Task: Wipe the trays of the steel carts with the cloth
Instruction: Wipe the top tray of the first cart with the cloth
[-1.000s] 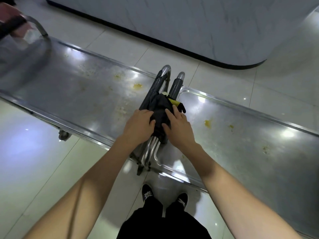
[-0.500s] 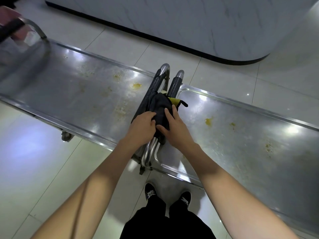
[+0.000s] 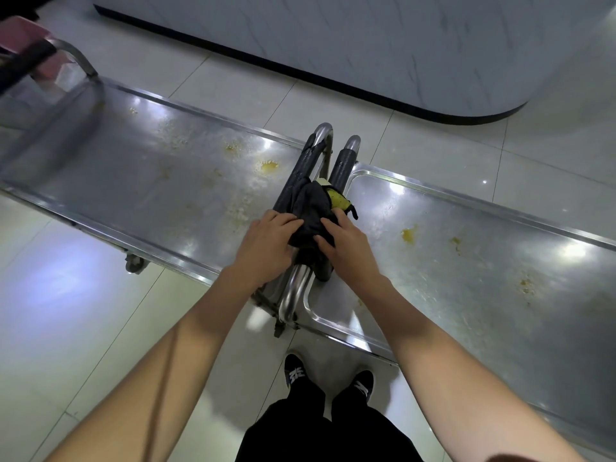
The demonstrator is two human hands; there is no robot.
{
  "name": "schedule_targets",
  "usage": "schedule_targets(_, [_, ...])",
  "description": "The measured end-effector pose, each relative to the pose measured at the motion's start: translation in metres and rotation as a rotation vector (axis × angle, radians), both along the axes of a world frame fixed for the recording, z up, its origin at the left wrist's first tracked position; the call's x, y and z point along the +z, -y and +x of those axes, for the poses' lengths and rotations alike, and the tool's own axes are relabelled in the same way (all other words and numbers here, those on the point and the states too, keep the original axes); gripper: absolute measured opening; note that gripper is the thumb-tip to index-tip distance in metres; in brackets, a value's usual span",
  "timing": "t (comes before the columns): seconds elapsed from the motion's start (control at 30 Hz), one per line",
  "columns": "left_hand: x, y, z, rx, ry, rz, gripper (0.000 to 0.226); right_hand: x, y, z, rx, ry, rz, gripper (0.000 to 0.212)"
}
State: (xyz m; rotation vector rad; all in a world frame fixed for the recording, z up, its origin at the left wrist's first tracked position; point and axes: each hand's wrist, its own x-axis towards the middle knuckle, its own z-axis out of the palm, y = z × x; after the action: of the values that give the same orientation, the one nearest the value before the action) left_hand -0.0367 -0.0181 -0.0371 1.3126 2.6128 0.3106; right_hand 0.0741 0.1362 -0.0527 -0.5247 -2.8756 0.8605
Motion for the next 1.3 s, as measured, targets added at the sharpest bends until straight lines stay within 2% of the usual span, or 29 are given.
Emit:
schedule_targets(0.23, [-0.006, 0.000, -0.001, -0.025, -0.153, 0.028, 0.052, -0.009, 0.003, 0.001, -0.059, -0.103, 0.024, 0.023])
schedule_targets(0.4, [-0.003, -0.004, -0.004, -0.039, -0.222, 0.125, 0.034, -0.010, 0.006, 0.003, -0.089, -0.149, 0.029, 0.022])
schedule_targets(0.53, [0.009, -0.012, -0.009, -0.089, -0.283, 0.188, 0.031, -0.010, 0.010, 0.011, -0.185, -0.187, 0.053, 0.034])
schedule_targets(0.63, [0.022, -0.023, -0.009, -0.123, -0.307, 0.208, 0.032, -0.008, 0.012, 0.018, -0.203, -0.174, 0.039, 0.053])
schedule_targets(0.7, [0.030, -0.032, -0.007, -0.134, -0.310, 0.237, 0.029, -0.005, 0.011, 0.020, -0.204, -0.154, -0.053, 0.064])
schedule_targets(0.8, [0.043, -0.046, -0.004, -0.160, -0.313, 0.276, 0.027, 0.004, 0.005, 0.022, -0.238, -0.170, -0.210, 0.070])
schedule_targets(0.97, [0.059, -0.068, 0.005, -0.227, -0.329, 0.339, 0.023, 0.024, -0.016, 0.035, -0.273, -0.324, -0.313, 0.065])
schedule_targets(1.07, [0.065, -0.082, 0.015, -0.285, -0.308, 0.400, 0.026, 0.034, -0.033, 0.047, -0.262, -0.333, -0.361, 0.066])
schedule_targets(1.3, [0.073, -0.115, 0.036, -0.371, -0.260, 0.454, 0.024, 0.040, -0.058, 0.079, -0.362, -0.415, -0.407, 0.049])
